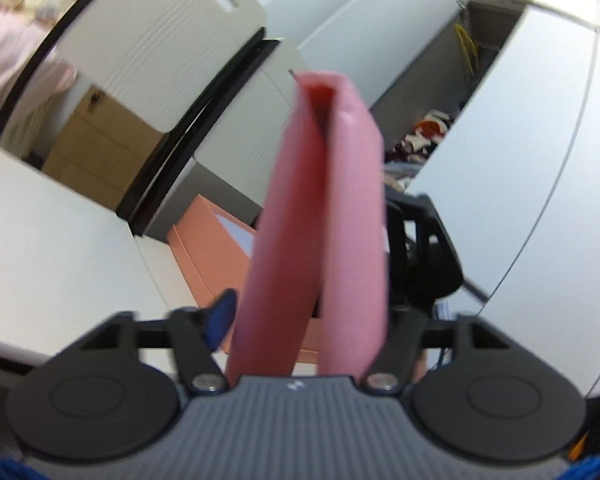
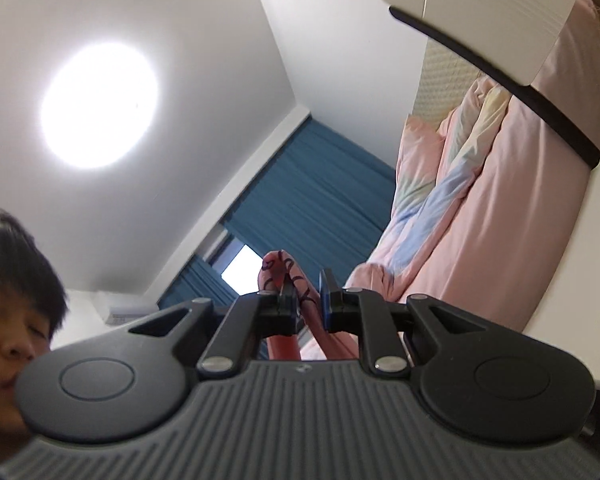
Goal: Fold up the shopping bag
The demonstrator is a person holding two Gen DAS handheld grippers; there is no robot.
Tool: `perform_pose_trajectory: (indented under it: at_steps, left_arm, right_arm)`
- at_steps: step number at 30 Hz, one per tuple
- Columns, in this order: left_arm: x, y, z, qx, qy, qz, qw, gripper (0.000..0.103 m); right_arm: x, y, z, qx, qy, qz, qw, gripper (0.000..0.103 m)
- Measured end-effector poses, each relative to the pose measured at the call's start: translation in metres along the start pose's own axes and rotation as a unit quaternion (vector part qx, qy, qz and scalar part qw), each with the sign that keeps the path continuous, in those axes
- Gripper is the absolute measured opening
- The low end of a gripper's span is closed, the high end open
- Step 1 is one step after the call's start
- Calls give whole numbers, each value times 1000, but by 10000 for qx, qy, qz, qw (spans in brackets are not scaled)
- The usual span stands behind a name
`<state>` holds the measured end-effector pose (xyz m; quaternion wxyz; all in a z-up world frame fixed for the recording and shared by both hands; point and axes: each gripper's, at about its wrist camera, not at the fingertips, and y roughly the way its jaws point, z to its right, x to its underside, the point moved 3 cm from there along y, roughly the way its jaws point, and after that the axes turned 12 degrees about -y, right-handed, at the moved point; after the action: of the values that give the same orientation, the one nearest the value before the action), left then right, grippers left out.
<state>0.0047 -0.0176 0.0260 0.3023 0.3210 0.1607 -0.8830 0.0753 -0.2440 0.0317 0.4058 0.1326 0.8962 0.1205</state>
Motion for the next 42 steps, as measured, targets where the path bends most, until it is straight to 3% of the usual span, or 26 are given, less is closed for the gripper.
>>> perform_pose_trajectory:
  at_steps: [2,5,7,9,12,14,15,16,17,19,22,24,26,29,31,33,36,38,39,42]
  left_arm:
    - [2,-1,1,-133,105,21,9999,26]
    - [4,1,-2,-482,114,51,9988,16]
    - [4,2,-4,-834,182,118,9963,14]
    - [4,1,-7,-1293,275,267,9909,14]
    - [8,2,-7,-2380,839,521,9662,13]
    - [12,5,-7,-3034,1203,600,9433,13]
    - [13,6,-9,-3198,1252,566,9375,13]
    - [15,8,-10,-3276,1285,500,9347,13]
    - [17,10,-9,-3313,1348,432,9328,13]
    - [21,13,-7,-3391,1522,306,9278,13]
    - [33,22,2,-3520,2091,209,9121,14]
    - [39,27,5,-3535,2295,105,9068,14]
    - [42,29,7,-3497,2350,19,9069,15]
    - [46,32,8,-3421,2378,-104,9090,22]
    - [46,30,8,-3350,2296,-125,9137,34]
    - [43,26,6,-3153,2077,-134,9259,37]
    - [37,18,5,-2538,1497,-267,9552,40]
    - [36,15,4,-2288,1232,-289,9652,36]
    - [35,16,3,-2219,1167,-304,9676,28]
    - [37,17,2,-2068,1039,-384,9721,18]
  right_arm:
    - [0,-1,3,118,-38,-53,9999,16]
    - [-2,-3,8,539,-220,-142,9982,20]
    - [-4,-6,11,838,-368,-217,9956,23]
    - [-6,-8,11,1260,-768,-339,9885,36]
    - [-10,-13,8,2088,-1522,-445,9650,57]
    - [-10,-13,5,2095,-1613,-471,9633,59]
    - [-10,-13,4,2099,-1659,-484,9623,67]
    - [-9,-13,2,2097,-1705,-498,9615,75]
    - [-6,-11,-1,1972,-1767,-553,9627,90]
    - [2,-1,-8,1831,-1940,-742,9609,89]
    - [12,12,-9,2067,-2223,-1035,9472,89]
    - [19,19,-7,2153,-2364,-1266,9390,89]
    - [24,23,-4,2060,-2300,-1403,9407,89]
    - [22,19,-5,2002,-2345,-1429,9405,64]
    - [20,17,-6,1963,-2375,-1447,9403,58]
    - [19,14,-7,1924,-2405,-1465,9400,54]
    - [17,11,-9,1866,-2449,-1492,9396,53]
    - [15,8,-10,1827,-2479,-1510,9394,53]
    - [15,7,-10,1808,-2494,-1518,9392,53]
    - [14,4,-12,1759,-2579,-1558,9372,54]
